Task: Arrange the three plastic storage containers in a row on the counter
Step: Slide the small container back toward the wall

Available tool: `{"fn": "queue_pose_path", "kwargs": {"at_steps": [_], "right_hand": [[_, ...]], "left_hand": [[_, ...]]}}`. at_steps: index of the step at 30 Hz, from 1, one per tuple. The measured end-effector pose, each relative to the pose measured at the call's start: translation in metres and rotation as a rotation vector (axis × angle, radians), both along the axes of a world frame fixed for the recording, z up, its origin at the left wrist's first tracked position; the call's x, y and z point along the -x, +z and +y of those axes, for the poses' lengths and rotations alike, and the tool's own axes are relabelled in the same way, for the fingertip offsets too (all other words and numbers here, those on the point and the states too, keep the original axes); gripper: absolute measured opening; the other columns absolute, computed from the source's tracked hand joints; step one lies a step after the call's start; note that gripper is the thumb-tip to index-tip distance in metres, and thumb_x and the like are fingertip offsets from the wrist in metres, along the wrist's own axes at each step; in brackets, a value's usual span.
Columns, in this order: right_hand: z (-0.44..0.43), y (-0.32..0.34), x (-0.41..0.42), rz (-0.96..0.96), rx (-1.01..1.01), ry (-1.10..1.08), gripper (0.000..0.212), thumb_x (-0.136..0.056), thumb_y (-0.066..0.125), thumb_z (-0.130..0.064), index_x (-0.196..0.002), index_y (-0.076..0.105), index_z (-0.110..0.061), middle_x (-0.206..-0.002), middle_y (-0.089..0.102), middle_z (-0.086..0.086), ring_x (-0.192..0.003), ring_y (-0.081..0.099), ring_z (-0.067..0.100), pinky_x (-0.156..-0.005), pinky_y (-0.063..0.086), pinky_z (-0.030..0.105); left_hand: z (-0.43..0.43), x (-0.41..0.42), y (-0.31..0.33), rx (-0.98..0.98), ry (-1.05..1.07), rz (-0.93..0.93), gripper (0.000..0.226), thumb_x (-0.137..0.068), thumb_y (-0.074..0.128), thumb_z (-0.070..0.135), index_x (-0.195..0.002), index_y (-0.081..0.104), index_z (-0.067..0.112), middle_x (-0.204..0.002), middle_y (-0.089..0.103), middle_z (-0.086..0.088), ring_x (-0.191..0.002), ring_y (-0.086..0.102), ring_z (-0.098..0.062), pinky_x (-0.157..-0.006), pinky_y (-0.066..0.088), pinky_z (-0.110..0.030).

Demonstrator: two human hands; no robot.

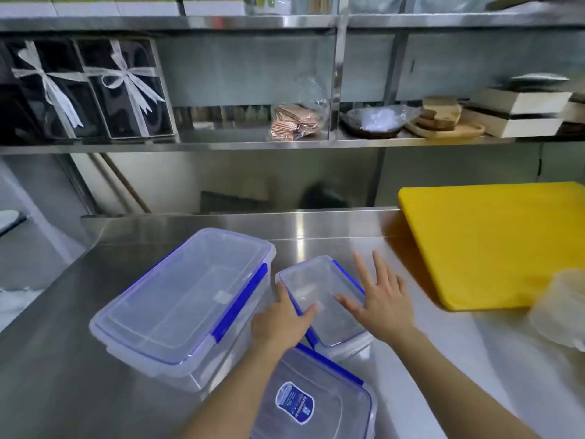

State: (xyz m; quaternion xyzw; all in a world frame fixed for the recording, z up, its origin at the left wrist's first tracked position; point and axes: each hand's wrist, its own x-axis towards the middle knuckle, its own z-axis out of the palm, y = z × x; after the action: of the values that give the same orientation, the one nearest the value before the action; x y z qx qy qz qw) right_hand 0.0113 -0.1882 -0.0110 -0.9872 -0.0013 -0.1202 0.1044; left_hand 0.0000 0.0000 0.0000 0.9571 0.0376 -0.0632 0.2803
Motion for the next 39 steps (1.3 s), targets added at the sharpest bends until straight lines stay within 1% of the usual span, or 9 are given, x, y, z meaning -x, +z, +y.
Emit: {"fn": "queue_pose_path", "kwargs": {"at_steps": [6, 10, 12, 16, 19, 23, 27, 33, 39], "right_hand": [[-0.007, -0.002, 0.003, 0.119, -0.044, -0.072, 0.098, -0.062, 0.008, -0.085, -0.145, -0.001, -0.033, -0.158, 0.012, 0.005, -0.139, 0.028, 0.029, -0.106, 0.035, 0.048], [-0.008, -0.010, 0.001, 0.196, -0.088, -0.061, 0.090, -0.070, 0.021, -0.082, -0.142, 0.017, -0.027, -0.148, 0.032, 0.005, -0.127, 0.043, 0.028, -0.094, 0.047, 0.045], [-0.008, -0.018, 0.005, 0.215, -0.064, -0.068, 0.085, -0.073, 0.027, -0.079, -0.139, 0.025, -0.024, -0.142, 0.039, 0.003, -0.121, 0.046, 0.025, -0.087, 0.051, 0.040], [-0.011, -0.020, 0.010, 0.199, -0.060, -0.102, 0.081, -0.074, 0.030, -0.079, -0.134, 0.035, -0.024, -0.134, 0.044, 0.002, -0.116, 0.048, 0.020, -0.075, 0.052, 0.032], [-0.017, -0.015, 0.014, 0.185, -0.068, -0.078, 0.087, -0.070, 0.027, -0.081, -0.133, 0.039, -0.023, -0.131, 0.046, 0.000, -0.110, 0.053, 0.017, -0.075, 0.050, 0.027], [-0.022, -0.011, 0.023, 0.143, 0.031, 0.099, 0.102, -0.059, 0.009, -0.089, -0.138, 0.032, -0.029, -0.146, 0.035, 0.000, -0.129, 0.035, 0.019, -0.103, 0.031, 0.034], [-0.020, -0.017, 0.026, 0.190, 0.020, 0.215, 0.092, -0.065, 0.028, -0.085, -0.142, 0.021, -0.035, -0.155, 0.020, -0.002, -0.140, 0.018, 0.019, -0.114, 0.014, 0.036], [-0.028, -0.020, 0.021, 0.151, 0.041, 0.168, 0.084, -0.072, 0.026, -0.081, -0.137, 0.032, -0.029, -0.149, 0.034, -0.003, -0.135, 0.030, 0.017, -0.110, 0.023, 0.033], [-0.051, -0.015, -0.004, 0.197, 0.088, 0.104, 0.077, -0.079, 0.030, -0.073, -0.138, 0.029, -0.024, -0.150, 0.032, 0.000, -0.134, 0.032, 0.018, -0.108, 0.028, 0.030]], "left_hand": [[-0.013, 0.001, -0.009, 0.034, -0.050, -0.012, 0.060, -0.085, 0.053, 0.045, -0.133, 0.026, 0.020, -0.108, 0.064, -0.009, -0.094, 0.063, -0.027, -0.084, 0.054, -0.043], [-0.018, -0.005, -0.016, 0.039, -0.063, -0.057, 0.049, -0.091, 0.047, 0.040, -0.131, 0.032, 0.017, -0.121, 0.060, -0.010, -0.105, 0.059, -0.028, -0.088, 0.051, -0.041], [-0.020, -0.005, -0.018, 0.083, -0.119, 0.016, 0.063, -0.088, 0.048, 0.049, -0.139, 0.025, 0.019, -0.134, 0.050, -0.009, -0.116, 0.052, -0.029, -0.097, 0.046, -0.045], [-0.019, -0.010, -0.016, -0.016, -0.323, 0.224, 0.131, -0.051, 0.063, 0.078, -0.146, -0.011, 0.028, -0.155, 0.022, -0.004, -0.138, 0.029, -0.027, -0.110, 0.030, -0.051], [-0.018, -0.016, -0.018, -0.095, -0.359, 0.258, 0.142, -0.051, 0.069, 0.073, -0.142, -0.024, 0.018, -0.158, 0.006, -0.003, -0.143, 0.014, -0.027, -0.115, 0.019, -0.051], [-0.019, -0.015, -0.022, -0.068, -0.341, 0.166, 0.133, -0.056, 0.073, 0.065, -0.145, -0.015, 0.018, -0.154, 0.013, -0.005, -0.139, 0.020, -0.027, -0.112, 0.024, -0.044], [-0.019, -0.016, -0.024, -0.001, -0.334, 0.072, 0.121, -0.052, 0.077, 0.063, -0.143, 0.009, 0.023, -0.140, 0.029, -0.003, -0.126, 0.034, -0.020, -0.105, 0.039, -0.040], [-0.026, -0.023, -0.028, 0.072, -0.314, -0.059, 0.088, -0.057, 0.079, 0.052, -0.128, 0.034, 0.025, -0.128, 0.033, 0.003, -0.115, 0.040, -0.015, -0.097, 0.047, -0.035], [-0.054, -0.041, -0.034, -0.070, -0.350, -0.292, 0.055, -0.078, 0.065, 0.045, -0.123, 0.044, 0.022, -0.122, 0.044, 0.004, -0.111, 0.045, -0.015, -0.082, 0.040, -0.023]]}}
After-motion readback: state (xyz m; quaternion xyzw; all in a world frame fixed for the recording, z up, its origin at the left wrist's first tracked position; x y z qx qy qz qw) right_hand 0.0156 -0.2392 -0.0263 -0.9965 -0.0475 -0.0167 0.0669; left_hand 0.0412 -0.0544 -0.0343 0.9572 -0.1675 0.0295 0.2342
